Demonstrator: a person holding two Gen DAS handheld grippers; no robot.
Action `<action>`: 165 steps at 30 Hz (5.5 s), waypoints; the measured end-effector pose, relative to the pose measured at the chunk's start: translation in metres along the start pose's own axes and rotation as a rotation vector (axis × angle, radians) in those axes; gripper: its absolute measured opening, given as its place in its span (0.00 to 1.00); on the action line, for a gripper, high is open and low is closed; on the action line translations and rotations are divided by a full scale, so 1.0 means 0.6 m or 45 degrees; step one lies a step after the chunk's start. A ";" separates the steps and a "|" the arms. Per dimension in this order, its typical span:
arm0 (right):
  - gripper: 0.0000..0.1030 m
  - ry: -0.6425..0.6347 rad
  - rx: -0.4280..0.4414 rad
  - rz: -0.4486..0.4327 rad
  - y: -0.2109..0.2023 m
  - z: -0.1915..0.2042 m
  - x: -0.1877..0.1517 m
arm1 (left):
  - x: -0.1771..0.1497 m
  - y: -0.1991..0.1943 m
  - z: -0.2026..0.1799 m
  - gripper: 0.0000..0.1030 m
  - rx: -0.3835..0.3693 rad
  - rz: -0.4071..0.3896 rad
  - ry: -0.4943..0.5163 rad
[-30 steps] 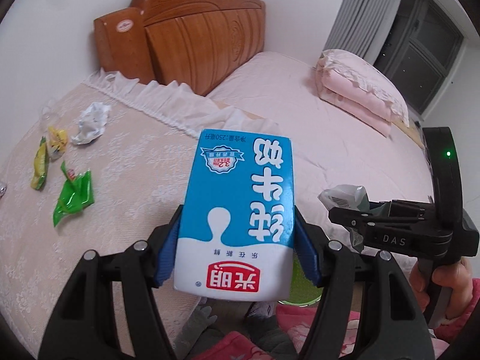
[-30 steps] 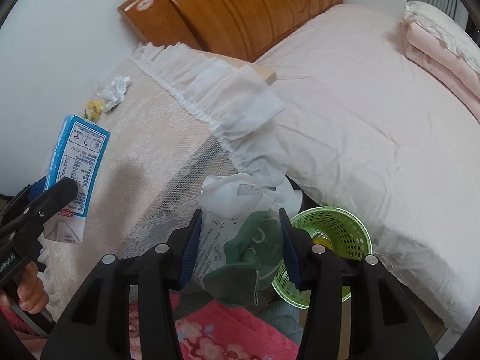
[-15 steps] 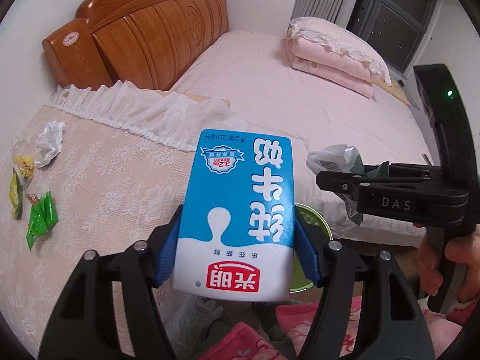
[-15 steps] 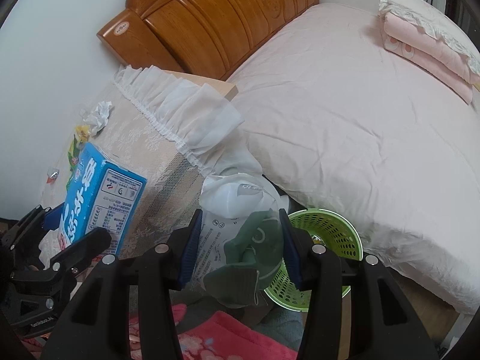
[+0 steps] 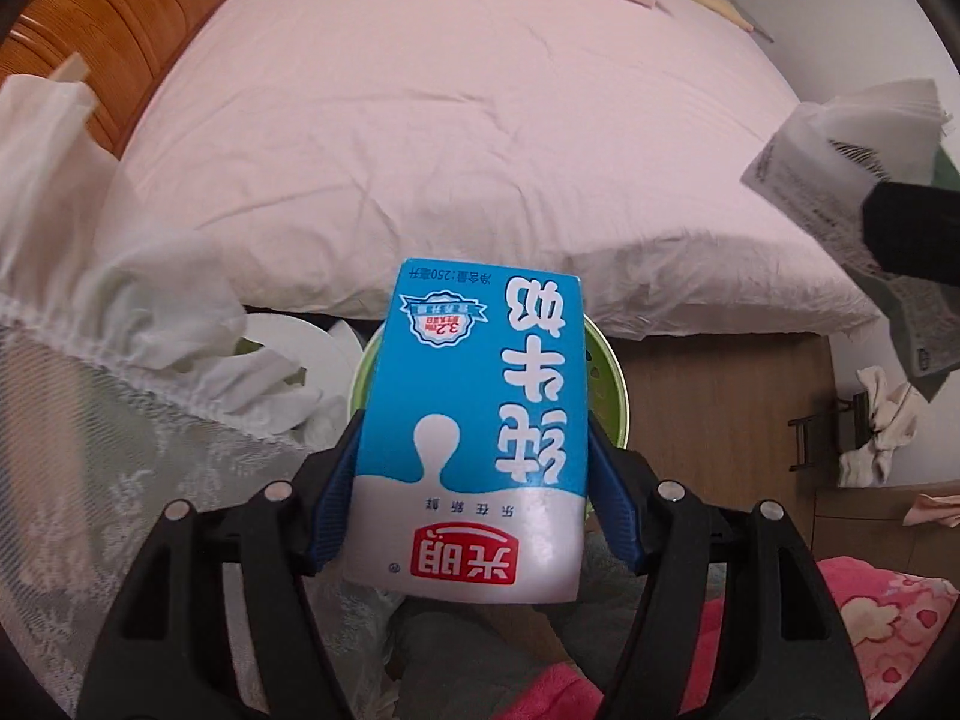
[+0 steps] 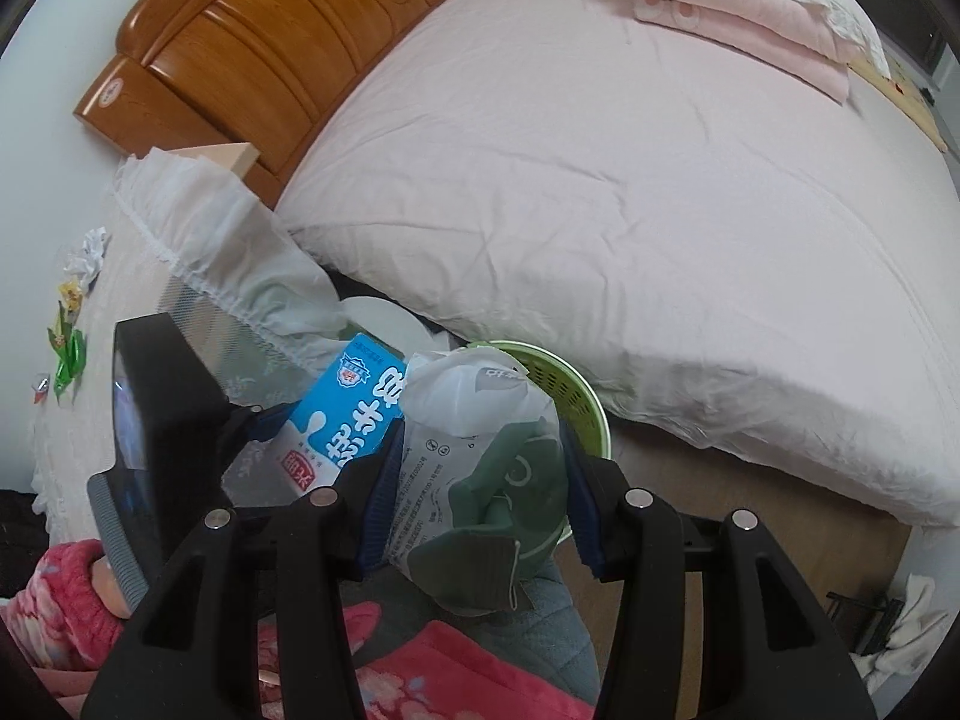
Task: Collect trash
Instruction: 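Open the left tool over the basket while the right tool drops the green-white bag in, then move both tools back to the table and lower the left tool onto the green wrapper, then grasp the green plastic wrapper with the left tool while the right tool grasps crumpled white paper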
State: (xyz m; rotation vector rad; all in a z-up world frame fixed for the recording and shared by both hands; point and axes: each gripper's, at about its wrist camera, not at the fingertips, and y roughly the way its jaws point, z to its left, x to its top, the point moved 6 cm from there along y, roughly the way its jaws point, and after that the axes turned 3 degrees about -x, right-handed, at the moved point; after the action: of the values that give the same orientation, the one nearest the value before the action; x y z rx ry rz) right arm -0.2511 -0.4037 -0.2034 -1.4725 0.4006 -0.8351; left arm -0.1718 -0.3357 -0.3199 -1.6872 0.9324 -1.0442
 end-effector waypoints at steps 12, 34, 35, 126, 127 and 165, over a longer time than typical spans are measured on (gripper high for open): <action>0.48 0.023 0.011 0.027 0.026 -0.059 0.001 | 0.020 0.025 -0.027 0.86 0.011 0.006 -0.090; 0.49 -0.109 0.095 0.154 0.120 0.045 -0.042 | -0.062 -0.298 0.056 0.93 0.199 -0.356 -0.342; 0.49 -0.115 0.090 0.172 0.129 0.050 -0.050 | -0.066 -0.296 0.058 0.93 0.205 -0.345 -0.343; 0.98 -0.670 0.199 -0.018 0.029 0.579 0.052 | -0.289 -0.414 0.626 0.46 0.484 -0.483 -1.148; 0.98 -0.700 0.204 -0.030 0.031 0.599 0.060 | -0.293 -0.424 0.628 0.46 0.489 -0.498 -1.154; 0.46 -0.920 0.273 -0.140 0.122 0.892 0.179 | -0.343 -0.499 0.648 0.46 0.518 -0.594 -1.173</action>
State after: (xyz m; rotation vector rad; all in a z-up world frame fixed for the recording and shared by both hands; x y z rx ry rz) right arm 0.2141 -0.1092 -0.1932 -1.4911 -0.3045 -0.3675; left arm 0.1542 0.0581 -0.1714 -1.7735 -0.2598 -0.5463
